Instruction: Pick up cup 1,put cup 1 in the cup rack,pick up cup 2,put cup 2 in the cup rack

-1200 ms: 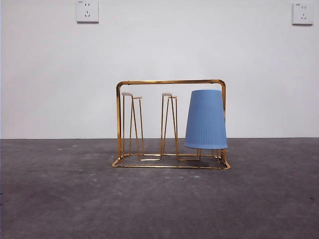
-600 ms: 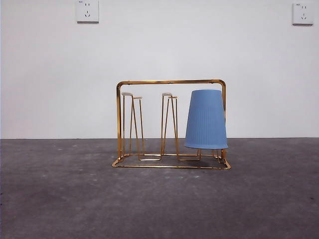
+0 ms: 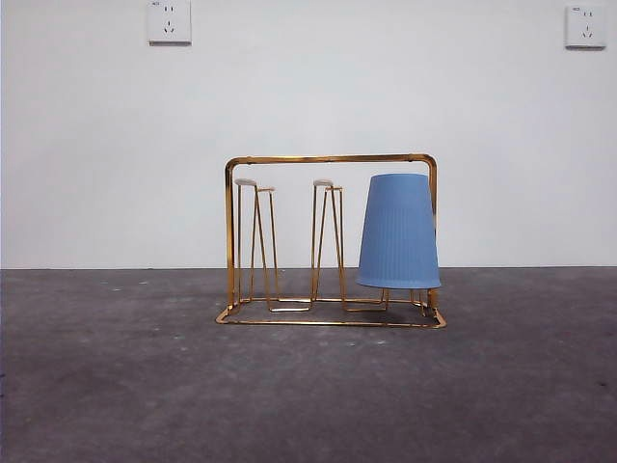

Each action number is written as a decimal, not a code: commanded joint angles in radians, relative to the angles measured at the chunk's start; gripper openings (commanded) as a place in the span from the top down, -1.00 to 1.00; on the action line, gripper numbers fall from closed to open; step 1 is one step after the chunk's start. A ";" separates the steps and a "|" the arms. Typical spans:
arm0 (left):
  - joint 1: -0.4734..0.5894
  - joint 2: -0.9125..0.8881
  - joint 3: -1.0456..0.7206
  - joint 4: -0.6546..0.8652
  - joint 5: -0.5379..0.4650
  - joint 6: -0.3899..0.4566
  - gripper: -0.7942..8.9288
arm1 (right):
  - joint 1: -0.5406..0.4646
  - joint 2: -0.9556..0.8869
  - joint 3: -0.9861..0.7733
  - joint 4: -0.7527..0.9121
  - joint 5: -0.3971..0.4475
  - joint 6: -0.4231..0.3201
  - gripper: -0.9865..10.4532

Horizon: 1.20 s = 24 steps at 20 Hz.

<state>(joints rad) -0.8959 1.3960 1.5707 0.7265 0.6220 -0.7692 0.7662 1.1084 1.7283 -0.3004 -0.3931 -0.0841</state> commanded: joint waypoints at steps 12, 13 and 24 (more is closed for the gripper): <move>0.040 -0.010 0.000 -0.004 0.009 -0.014 0.85 | -0.001 -0.080 -0.011 -0.197 0.064 -0.034 0.34; 0.050 -0.014 0.000 -0.008 0.013 -0.018 0.85 | -0.001 -0.095 -0.011 -0.228 0.095 -0.044 0.17; 0.237 -0.156 0.000 -0.770 -0.202 0.416 0.85 | -0.001 -0.280 -0.010 -0.726 0.489 -0.076 -0.16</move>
<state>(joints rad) -0.6632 1.2430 1.5707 0.0738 0.4740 -0.5423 0.7654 0.8261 1.7260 -1.0206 0.0818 -0.1528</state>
